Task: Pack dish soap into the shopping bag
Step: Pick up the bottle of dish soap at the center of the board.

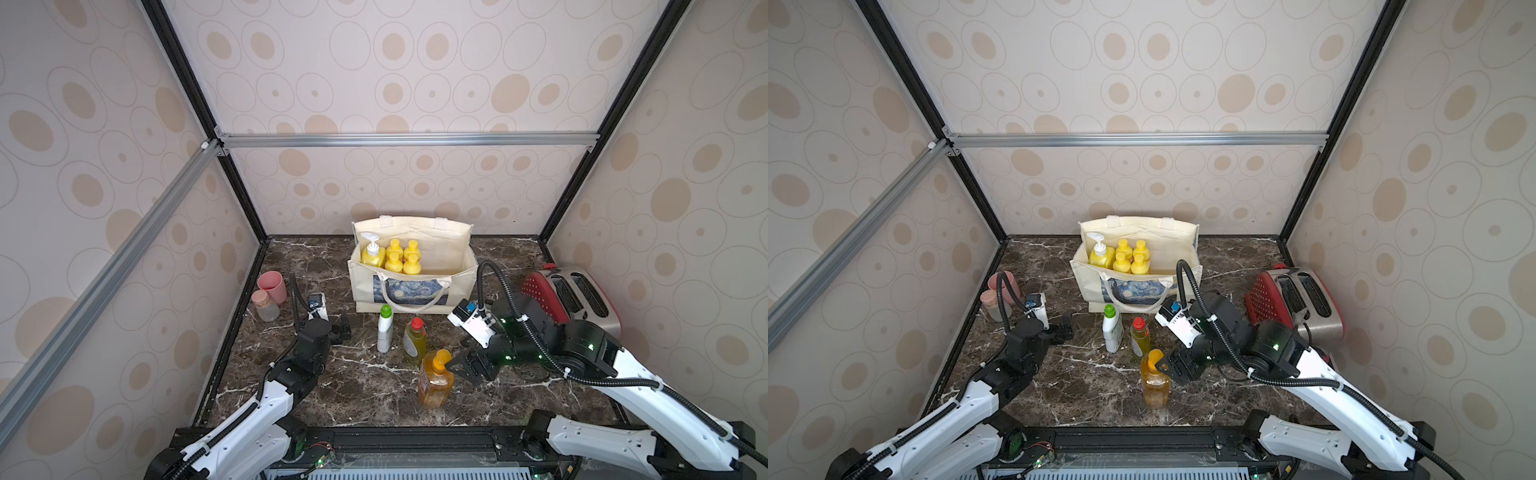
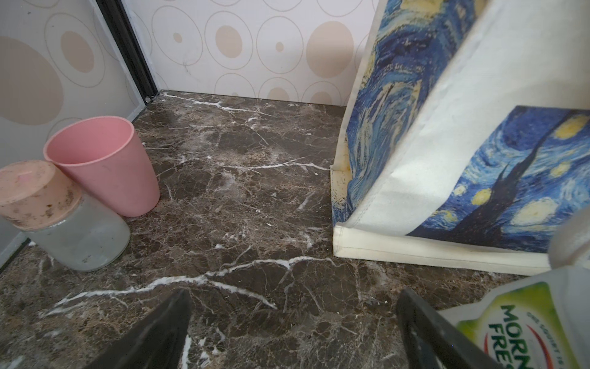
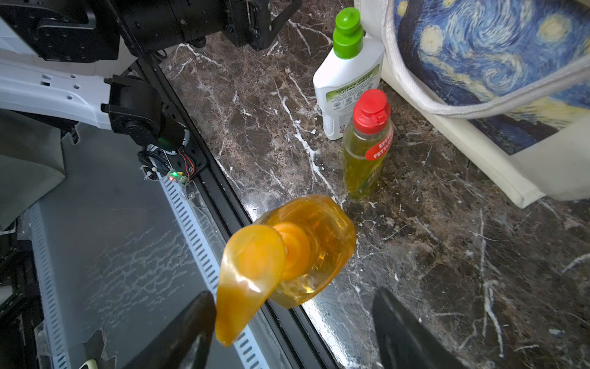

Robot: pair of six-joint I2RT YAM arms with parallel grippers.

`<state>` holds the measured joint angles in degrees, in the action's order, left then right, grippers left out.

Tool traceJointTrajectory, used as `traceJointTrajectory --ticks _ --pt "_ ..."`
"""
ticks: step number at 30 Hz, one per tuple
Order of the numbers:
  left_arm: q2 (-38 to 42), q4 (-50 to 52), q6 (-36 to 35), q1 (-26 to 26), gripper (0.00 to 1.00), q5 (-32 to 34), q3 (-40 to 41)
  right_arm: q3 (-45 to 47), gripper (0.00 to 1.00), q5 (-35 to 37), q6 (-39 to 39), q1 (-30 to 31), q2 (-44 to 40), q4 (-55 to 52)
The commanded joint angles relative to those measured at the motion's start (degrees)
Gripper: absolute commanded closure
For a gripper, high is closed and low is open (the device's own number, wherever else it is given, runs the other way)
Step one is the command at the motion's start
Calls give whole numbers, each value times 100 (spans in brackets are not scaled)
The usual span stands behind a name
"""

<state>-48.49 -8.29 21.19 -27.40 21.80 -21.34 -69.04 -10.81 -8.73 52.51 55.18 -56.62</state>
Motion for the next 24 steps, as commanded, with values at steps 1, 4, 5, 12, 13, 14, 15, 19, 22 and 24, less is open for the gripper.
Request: traceJointTrajectory --ticks 1,4,5,12,13,14,15,19,22,24 --pt "15 -129 78 40 1 -9 -151 149 20 407 -71 264 60 146" --pt "15 -129 78 40 1 -19 -159 188 20 638 -84 514 144 264" --pt "8 -131 78 38 1 -18 -159 221 20 719 -101 581 173 310" --pt "-50 -120 69 33 1 -41 -195 386 21 1334 -172 979 254 570" --pt "-62 -120 69 36 1 -36 -202 408 21 1426 -170 1036 265 620" --pt "-66 -124 69 34 1 -37 -204 426 22 1493 -166 1090 290 645" --pt "-73 -120 69 36 1 -34 -204 426 23 1568 -172 1125 321 650" --pt "-82 -114 69 41 1 -44 -212 411 26 1897 -166 1304 524 639" --pt "-90 -112 69 34 1 -44 -212 400 27 2067 -171 1422 698 630" --pt "-90 -112 70 38 1 -45 -212 372 28 2132 -173 1461 787 592"
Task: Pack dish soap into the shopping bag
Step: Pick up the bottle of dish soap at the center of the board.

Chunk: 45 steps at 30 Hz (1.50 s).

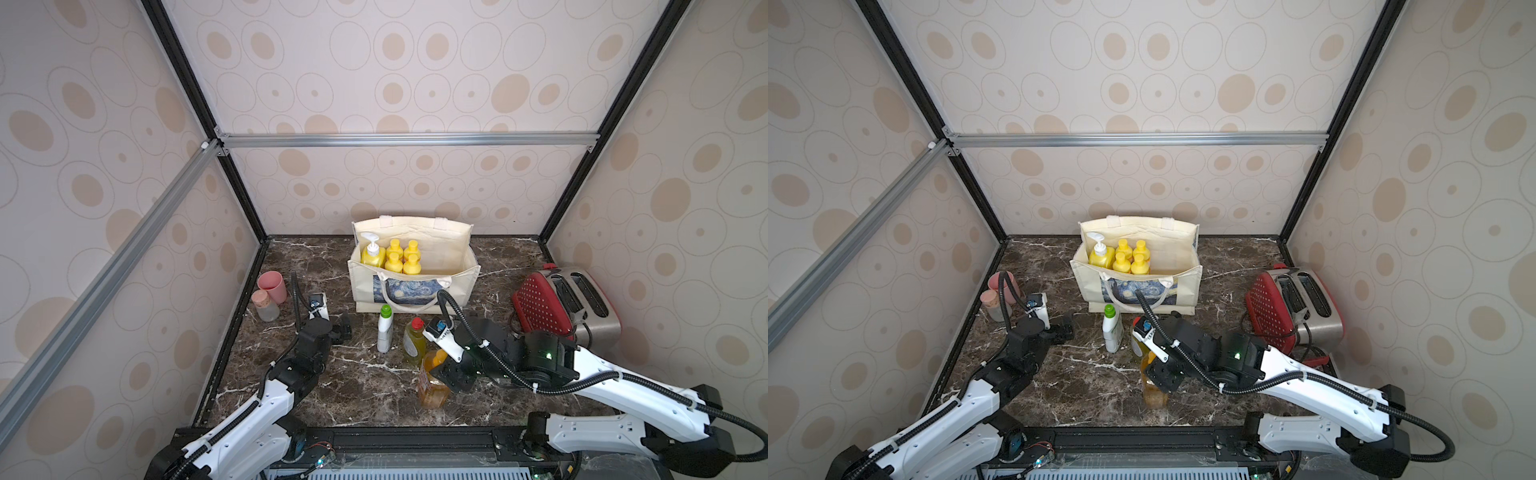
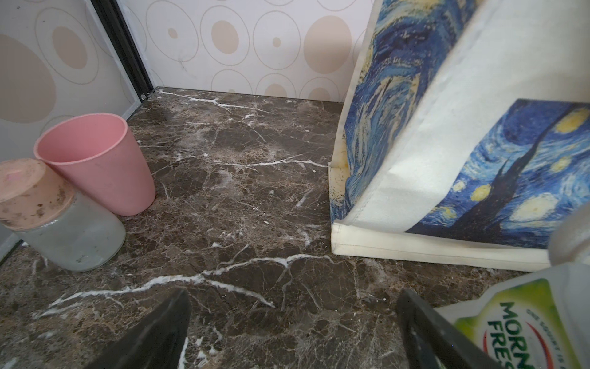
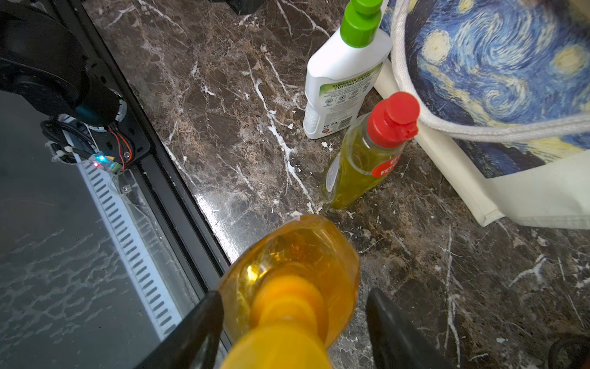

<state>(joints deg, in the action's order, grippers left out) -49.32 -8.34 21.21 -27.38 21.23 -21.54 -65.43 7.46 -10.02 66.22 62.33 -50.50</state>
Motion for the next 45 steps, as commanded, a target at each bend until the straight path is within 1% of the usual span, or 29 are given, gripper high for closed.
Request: traceJointTrajectory --ticks 1,3,7,11,13,16,17,19,30,36,39,45 --pt "-12 -108 70 34 1 10 -193 4 30 314 -51 94 87 -43" --pt "-16 -109 67 31 1 8 -201 16 32 345 -46 96 86 -56" --pt "-16 -111 67 35 1 8 -201 39 41 370 -48 96 -16 -57" --pt "-20 -108 67 38 1 4 -201 78 47 383 -55 99 -109 -72" --pt "-27 -109 68 38 1 4 -210 107 47 374 -48 100 -145 -53" --pt "-43 -100 69 34 1 -1 -219 168 41 350 -52 98 -134 -15" --pt "-43 -98 67 36 1 1 -217 179 40 337 -52 96 -118 -10" --pt "-42 -100 67 37 1 7 -213 214 41 343 -44 101 -88 -19" --pt "-40 -100 68 34 1 4 -215 259 71 302 -2 102 -98 86" --pt "-43 -98 67 34 1 4 -210 95 77 517 41 101 -172 125" --pt "-43 -98 67 36 1 4 -211 -79 81 685 126 94 -228 128" --pt "-59 -98 67 35 1 -5 -219 -621 98 846 328 94 -289 70"
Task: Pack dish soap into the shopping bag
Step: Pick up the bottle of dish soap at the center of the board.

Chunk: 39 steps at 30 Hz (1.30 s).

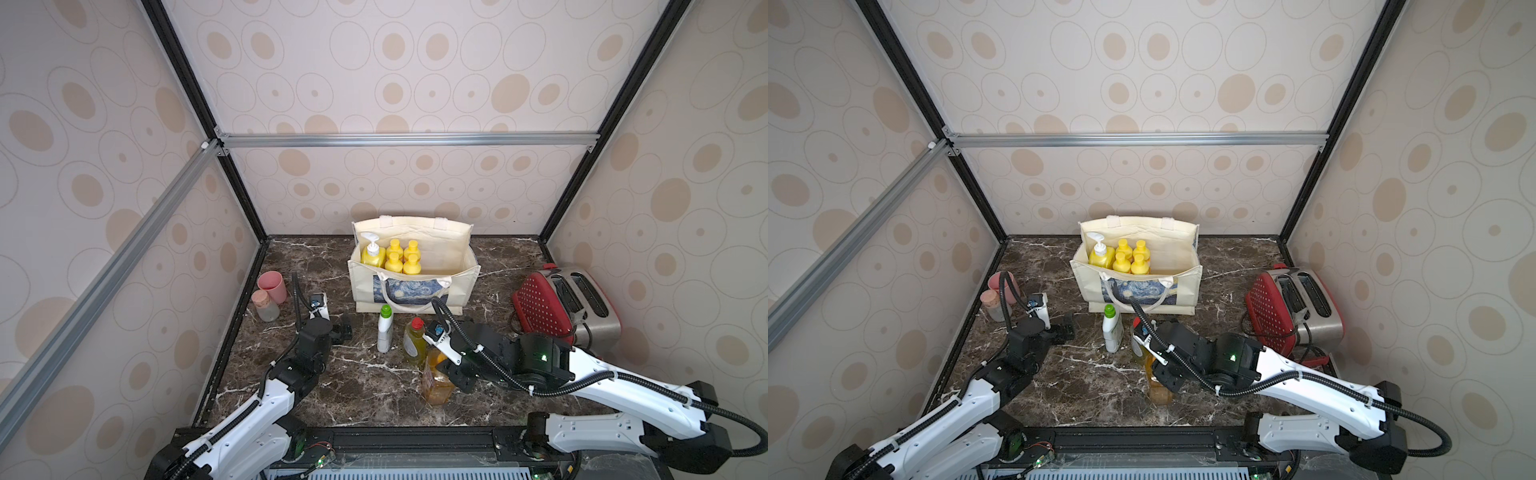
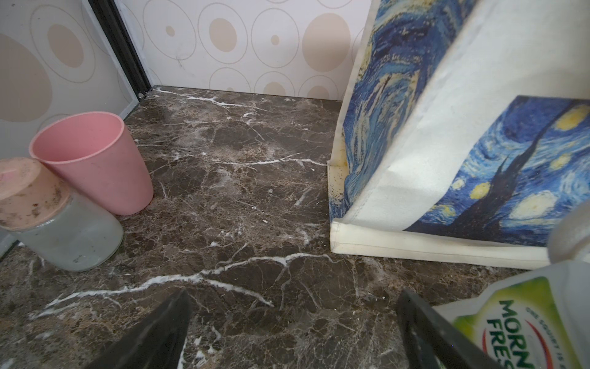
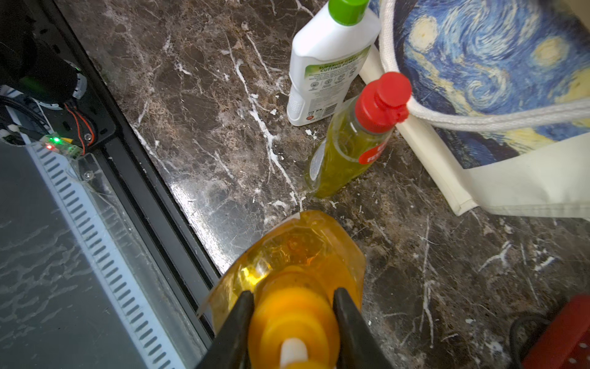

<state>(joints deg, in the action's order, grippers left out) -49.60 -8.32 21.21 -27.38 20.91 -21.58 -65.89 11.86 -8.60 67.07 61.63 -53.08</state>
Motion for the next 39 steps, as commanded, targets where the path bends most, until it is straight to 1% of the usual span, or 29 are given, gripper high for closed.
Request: traceJointTrajectory --ticks 1,10,16,22,26,28,31,33,35,37,39 --pt "-16 -100 68 35 1 28 -215 -683 100 407 230 6 -213 310" --pt "-14 -101 67 34 1 28 -210 -1876 100 243 632 0 -48 78" --pt "-49 -100 76 38 1 36 -223 -2950 100 183 946 7 173 -44" --pt "-75 -91 76 39 1 45 -241 -4127 100 144 1200 -90 596 -169" --pt "-70 -100 76 37 1 30 -232 -4464 100 71 1168 -419 831 -289" --pt "-114 -96 76 37 1 28 -257 -4593 100 -166 1142 -664 909 -224" --pt "-102 -89 76 37 1 27 -254 -5041 100 -409 1196 -891 1122 -185" --pt "-59 -110 76 36 1 23 -220 -5509 100 -580 1212 -1072 1374 -238" --pt "-32 -118 76 35 1 28 -197 -6211 100 -788 1177 -1291 1745 -443" --pt "-42 -118 76 36 1 23 -206 -6824 100 -847 1201 -1403 2051 -597" --pt "-95 -101 67 42 1 10 -247 -6990 100 -873 1239 -1542 2172 -491"
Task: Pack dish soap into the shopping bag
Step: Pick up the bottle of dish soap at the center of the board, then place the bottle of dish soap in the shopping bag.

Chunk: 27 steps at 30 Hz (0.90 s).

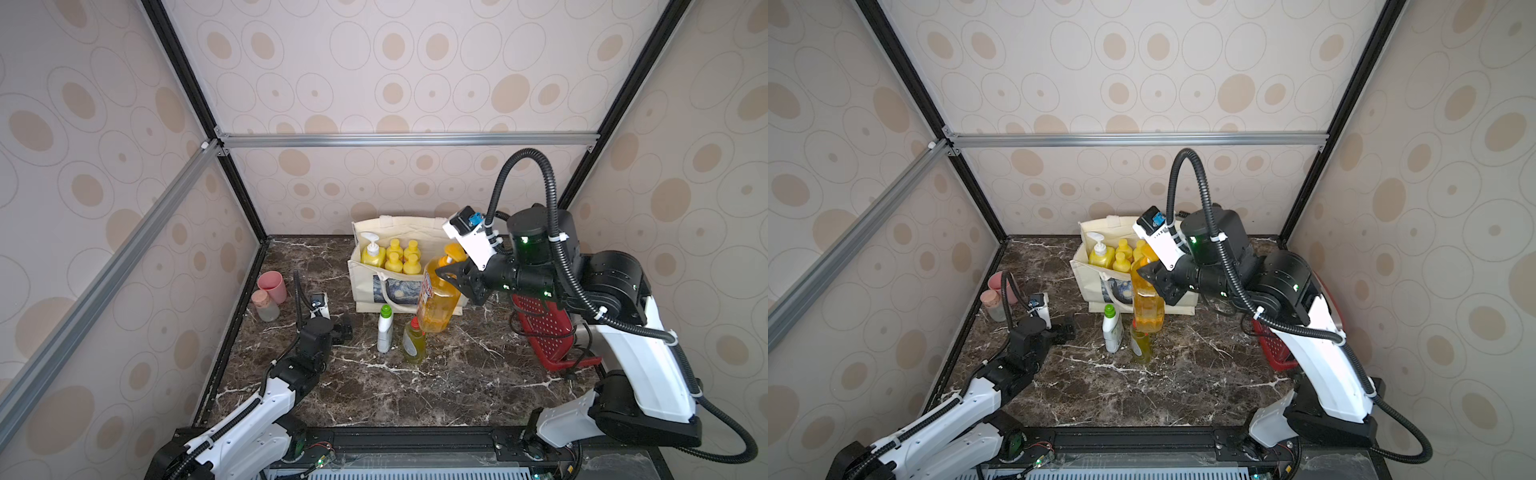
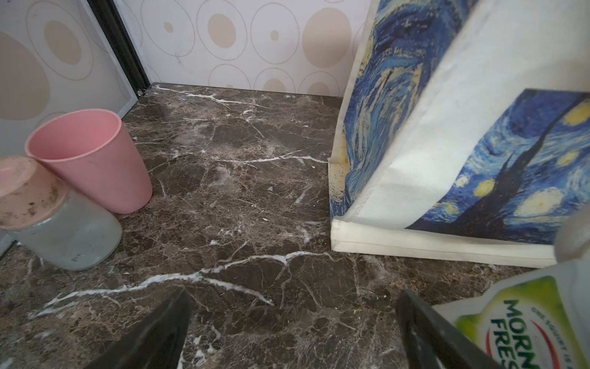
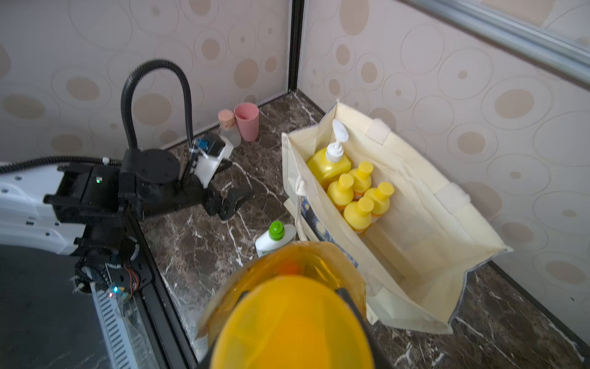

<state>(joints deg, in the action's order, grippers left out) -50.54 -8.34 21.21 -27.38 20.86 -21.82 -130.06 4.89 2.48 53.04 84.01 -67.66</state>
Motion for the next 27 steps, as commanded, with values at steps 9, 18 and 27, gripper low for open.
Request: traceJointTrajectory --ticks 9,18,27 --pt "-67 -80 76 37 1 32 -255 -1145 100 -955 -120 -1473 564 1608" --pt "-252 -52 73 43 1 19 -375 -1703 100 -2069 -482 -2525 1211 2037" --pt "-320 -27 58 44 1 14 -419 -1663 100 -2499 -477 -2982 1657 2433"
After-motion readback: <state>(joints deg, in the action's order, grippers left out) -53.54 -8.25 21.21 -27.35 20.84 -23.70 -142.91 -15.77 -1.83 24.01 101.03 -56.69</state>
